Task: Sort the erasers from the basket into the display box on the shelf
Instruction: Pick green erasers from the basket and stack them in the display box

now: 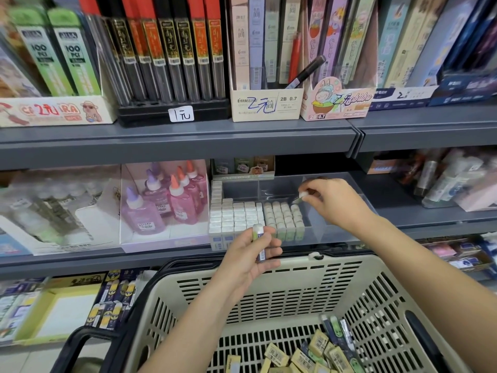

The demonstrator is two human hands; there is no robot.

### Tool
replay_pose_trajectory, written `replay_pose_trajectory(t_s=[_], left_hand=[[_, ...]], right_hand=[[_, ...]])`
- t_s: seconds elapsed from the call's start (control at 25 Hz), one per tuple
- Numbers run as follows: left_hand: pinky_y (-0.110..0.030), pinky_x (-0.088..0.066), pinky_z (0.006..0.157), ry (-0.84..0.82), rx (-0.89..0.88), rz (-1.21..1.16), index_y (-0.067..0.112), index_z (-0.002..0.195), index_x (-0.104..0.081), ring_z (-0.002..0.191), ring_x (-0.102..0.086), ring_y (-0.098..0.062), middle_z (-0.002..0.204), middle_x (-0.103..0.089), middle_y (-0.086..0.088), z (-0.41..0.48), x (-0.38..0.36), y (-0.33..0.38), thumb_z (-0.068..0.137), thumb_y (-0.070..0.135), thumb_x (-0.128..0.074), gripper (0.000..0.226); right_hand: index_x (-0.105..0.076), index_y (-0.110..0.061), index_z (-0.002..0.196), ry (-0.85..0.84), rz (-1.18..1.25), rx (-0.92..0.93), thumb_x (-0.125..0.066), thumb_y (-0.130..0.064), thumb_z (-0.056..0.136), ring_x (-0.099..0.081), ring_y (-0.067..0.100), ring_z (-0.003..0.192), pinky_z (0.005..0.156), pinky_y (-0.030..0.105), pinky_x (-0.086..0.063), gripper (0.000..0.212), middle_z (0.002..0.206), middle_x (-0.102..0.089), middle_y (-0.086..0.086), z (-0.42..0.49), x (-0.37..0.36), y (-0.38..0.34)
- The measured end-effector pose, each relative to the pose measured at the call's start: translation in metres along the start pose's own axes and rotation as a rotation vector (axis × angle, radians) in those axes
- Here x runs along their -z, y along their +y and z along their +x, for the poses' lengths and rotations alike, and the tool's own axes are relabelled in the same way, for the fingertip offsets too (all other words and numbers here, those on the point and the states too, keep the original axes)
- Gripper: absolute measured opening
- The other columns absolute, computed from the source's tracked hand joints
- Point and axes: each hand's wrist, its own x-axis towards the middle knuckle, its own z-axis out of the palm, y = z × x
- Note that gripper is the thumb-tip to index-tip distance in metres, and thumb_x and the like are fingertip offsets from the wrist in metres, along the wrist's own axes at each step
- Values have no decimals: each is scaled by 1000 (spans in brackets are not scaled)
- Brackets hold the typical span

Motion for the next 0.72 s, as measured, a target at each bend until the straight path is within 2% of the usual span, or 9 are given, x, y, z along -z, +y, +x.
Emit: replay_pose_trajectory(t_s=[0.08,0.2,0.36,0.52,0.72], left_hand=[[-26,-52,59,-24,4,63,21,109,-64,76,-66,-16,84,-68,-1,-2,0,-1,93,21,-54,19],[-20,-42,49,-27,19,172,29,112,-62,64,-60,-12,82,-61,0,-3,0,-1,94,27,-53,20],[-17,-30,43,7,24,198,23,111,-61,55,-46,-8,80,-52,-1,-1,-4,-1,94,21,-53,18],[-19,-33,44,32,34,146,11,102,-60,55,-48,-8,83,-55,-1,0,-7,1,89,1,-43,24],[-19,-36,45,24,30,137,11,98,-61,55,-53,-8,81,-57,-3,-3,-5,4,89,-1,-39,27]], right_hand=[[-66,-18,105,-26,-4,-13,-55,-22,91,-62,24,92,80,39,-52,18,100,-70,3,5,2,-1],[-65,-19,99,-74,-25,-47,-54,-20,91,-57,20,79,73,32,-50,13,94,-69,2,12,4,1],[-65,-17,102,-124,-9,-99,-55,-20,91,-62,23,87,78,32,-49,15,97,-69,5,15,-1,2],[-63,-13,107,-167,23,-140,-54,-18,92,-63,28,94,81,30,-47,19,103,-69,9,17,-19,-3],[-52,-7,105,-268,-75,-141,-46,-12,93,-59,32,94,76,33,-44,14,102,-64,15,22,-29,-7]])
